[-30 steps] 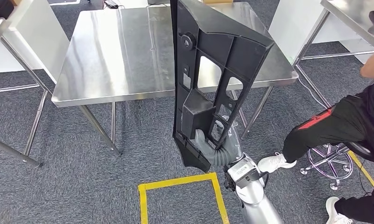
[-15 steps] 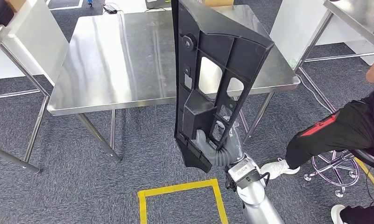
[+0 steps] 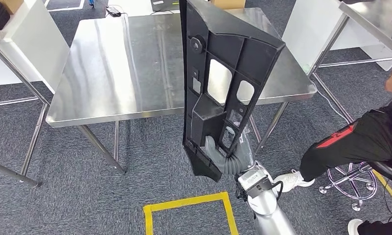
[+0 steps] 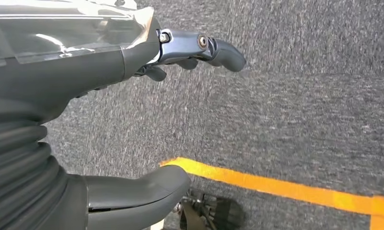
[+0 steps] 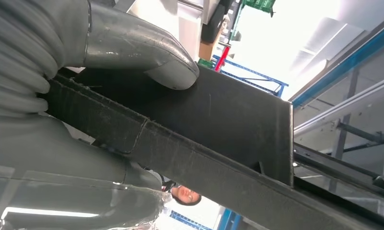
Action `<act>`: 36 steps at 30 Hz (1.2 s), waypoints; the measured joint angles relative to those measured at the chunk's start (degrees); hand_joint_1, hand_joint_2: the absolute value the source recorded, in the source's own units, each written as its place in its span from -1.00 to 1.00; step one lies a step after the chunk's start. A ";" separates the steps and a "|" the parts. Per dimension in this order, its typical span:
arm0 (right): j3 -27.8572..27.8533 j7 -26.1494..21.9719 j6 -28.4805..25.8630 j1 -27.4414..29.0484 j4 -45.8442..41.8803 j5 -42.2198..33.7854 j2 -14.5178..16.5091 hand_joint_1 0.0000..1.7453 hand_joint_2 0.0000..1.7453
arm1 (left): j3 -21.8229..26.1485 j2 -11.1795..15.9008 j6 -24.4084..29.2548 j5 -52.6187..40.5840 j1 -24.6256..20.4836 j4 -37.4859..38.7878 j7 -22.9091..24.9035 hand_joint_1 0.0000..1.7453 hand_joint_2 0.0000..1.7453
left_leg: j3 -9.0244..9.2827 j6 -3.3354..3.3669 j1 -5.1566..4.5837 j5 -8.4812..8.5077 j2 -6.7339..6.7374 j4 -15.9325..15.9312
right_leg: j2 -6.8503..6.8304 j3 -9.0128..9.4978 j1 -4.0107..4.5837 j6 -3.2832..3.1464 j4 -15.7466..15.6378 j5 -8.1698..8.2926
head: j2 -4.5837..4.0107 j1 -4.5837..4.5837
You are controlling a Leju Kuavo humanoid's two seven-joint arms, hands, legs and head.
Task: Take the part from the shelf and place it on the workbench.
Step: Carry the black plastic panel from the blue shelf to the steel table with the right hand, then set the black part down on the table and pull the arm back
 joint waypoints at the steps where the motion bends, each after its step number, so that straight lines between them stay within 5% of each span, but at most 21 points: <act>1: -0.02 0.01 0.00 0.00 -0.04 0.02 0.05 1.00 1.00 | 0.01 -0.01 0.00 0.00 0.02 0.00 -0.01 -1.00 1.00 | 0.50 0.27 0.15 0.10 0.02 -0.41 | -0.05 -0.45 0.06 0.14 0.95 -0.45 | 0.00 0.01; 4: -0.16 0.00 -0.01 0.11 -0.10 0.05 0.04 1.00 1.00 | 0.01 -0.07 0.00 -0.01 -0.03 -0.03 -0.02 -1.00 1.00 | 1.50 0.84 0.39 -0.15 0.08 -0.93 | -0.13 -6.15 -0.13 0.12 11.00 -3.92 | 0.00 0.10; 6: -0.24 0.03 -0.02 0.38 -0.09 0.05 -0.03 1.00 1.00 | 0.01 -0.16 0.00 -0.02 0.01 -0.03 -0.02 -1.00 1.00 | 2.01 0.83 0.40 -0.71 -0.01 -0.91 | -0.13 -10.27 -0.38 0.68 16.78 -4.89 | 0.00 0.11; 8: -0.26 0.05 -0.02 0.51 -0.09 0.11 -0.05 1.00 1.00 | 0.01 -0.25 0.00 -0.03 0.10 -0.03 -0.02 -1.00 1.00 | 2.95 0.52 0.53 -1.46 -0.16 -0.89 | -0.21 -9.88 -0.74 1.99 13.74 -2.06 | 0.00 0.12; 10: -0.27 0.07 -0.02 0.51 -0.08 0.22 -0.05 1.00 1.00 | 0.01 -0.28 0.01 -0.05 0.13 -0.03 -0.02 -1.00 1.00 | 4.05 -0.07 0.56 -2.42 -0.30 -0.84 | -0.53 -6.33 -1.17 3.03 5.37 2.17 | 0.00 0.14; 12: -0.29 0.13 -0.02 0.52 -0.08 0.30 0.01 1.00 1.00 | 0.03 -0.24 0.05 -0.07 0.09 -0.03 -0.01 -1.00 1.00 | 4.62 -0.79 0.33 -3.31 -0.32 -0.75 | -0.66 -4.08 -1.24 2.38 0.71 3.93 | 0.00 0.13; 17: -0.44 0.19 -0.02 0.51 -0.21 0.39 0.23 1.00 1.00 | 0.05 -0.17 0.11 -0.08 -0.07 -0.07 -0.02 -1.00 1.00 | 4.00 -2.24 0.68 -5.62 -0.07 1.83 | -0.32 -2.85 -1.25 -0.57 0.18 3.03 | 0.00 0.05; 21: -0.52 0.19 -0.02 0.56 -0.25 0.40 0.40 1.00 1.00 | 0.12 -0.21 0.11 -0.11 0.03 -0.07 -0.02 -1.00 1.00 | -5.21 -2.73 0.80 -10.10 0.03 16.36 | -0.32 -1.77 -0.99 -1.74 0.16 1.90 | 0.00 -0.01; 23: -0.55 0.20 -0.02 0.63 -0.26 0.41 0.43 1.00 1.00 | 0.30 -0.19 0.11 -0.10 0.11 -0.07 -0.02 -1.00 1.00 | -6.77 -2.37 0.78 -7.19 0.03 15.74 | -0.13 -0.96 -0.81 -1.72 0.16 1.22 | 0.00 -0.01; 25: -0.59 0.21 -0.02 0.65 -0.27 0.50 0.48 1.00 1.00 | 0.51 -0.14 0.11 -0.11 0.12 -0.07 -0.02 -1.00 1.00 | -4.46 -1.55 0.63 -1.70 0.03 8.31 | 0.00 0.08 -0.68 -1.50 0.11 0.36 | 0.00 0.02; 27: -0.62 0.24 -0.02 0.60 -0.28 0.58 0.57 1.00 1.00 | 0.61 -0.02 0.10 -0.14 0.06 -0.07 -0.01 -1.00 1.00 | -1.93 -0.73 0.26 0.60 0.12 2.31 | 0.05 0.77 -0.33 -0.99 -0.01 -0.50 | 0.00 0.06; 32: -0.69 0.30 -0.03 0.76 -0.51 0.70 0.59 1.00 1.00 | 0.72 0.01 0.03 -0.18 0.06 -0.07 0.04 -1.00 1.00 | 0.67 0.85 0.07 -0.38 0.04 -0.04 | -0.02 1.32 0.07 0.47 2.17 -1.67 | -0.01 0.09; 36: -0.76 0.29 -0.06 0.88 -0.57 0.72 0.52 1.00 1.00 | 0.79 -0.04 0.02 -0.20 0.05 -0.07 0.08 -1.00 1.00 | 2.02 1.29 0.22 -1.20 -0.08 -0.24 | -0.08 -7.29 -0.29 0.38 15.29 -5.81 | 0.00 0.34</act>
